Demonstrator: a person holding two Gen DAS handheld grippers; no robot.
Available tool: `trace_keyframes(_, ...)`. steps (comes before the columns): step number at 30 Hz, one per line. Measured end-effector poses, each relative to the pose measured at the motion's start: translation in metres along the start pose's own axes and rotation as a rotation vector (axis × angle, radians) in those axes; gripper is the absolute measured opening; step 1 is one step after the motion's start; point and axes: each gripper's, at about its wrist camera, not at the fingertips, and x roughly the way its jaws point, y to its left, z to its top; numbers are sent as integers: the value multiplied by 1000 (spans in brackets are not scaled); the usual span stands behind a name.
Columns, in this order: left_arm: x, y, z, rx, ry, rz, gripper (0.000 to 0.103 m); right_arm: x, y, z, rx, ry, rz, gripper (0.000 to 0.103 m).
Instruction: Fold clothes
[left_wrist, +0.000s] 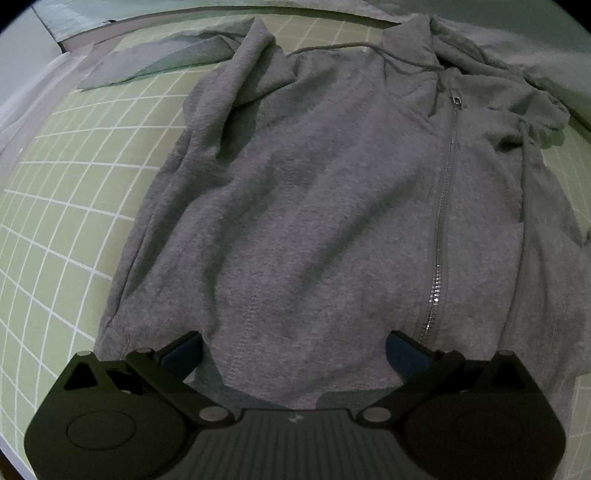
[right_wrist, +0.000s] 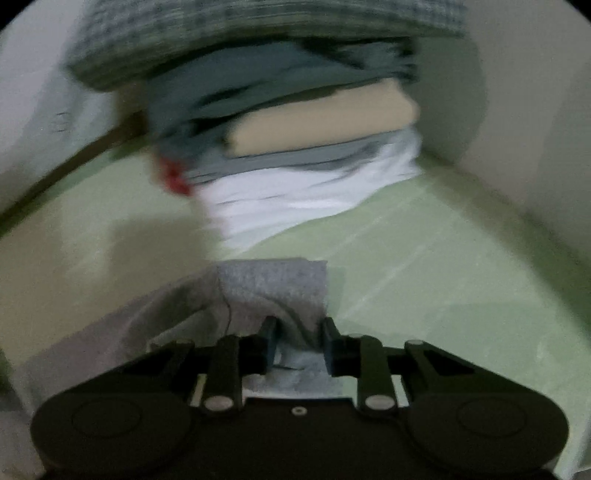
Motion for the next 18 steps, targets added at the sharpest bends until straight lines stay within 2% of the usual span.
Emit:
trace_keyframes(8, 2, 2, 1, -2, -8, -2, 103, 23, -65, 20, 27, -12, -183, 24)
trace_keyframes(13, 5, 4, 2, -4, -11, -3, 103, 25, -86, 24, 95, -6, -189, 25)
trace_keyframes(18, 7, 5, 3, -6, -13, -4, 103, 24, -77, 25, 49, 3, -215, 25)
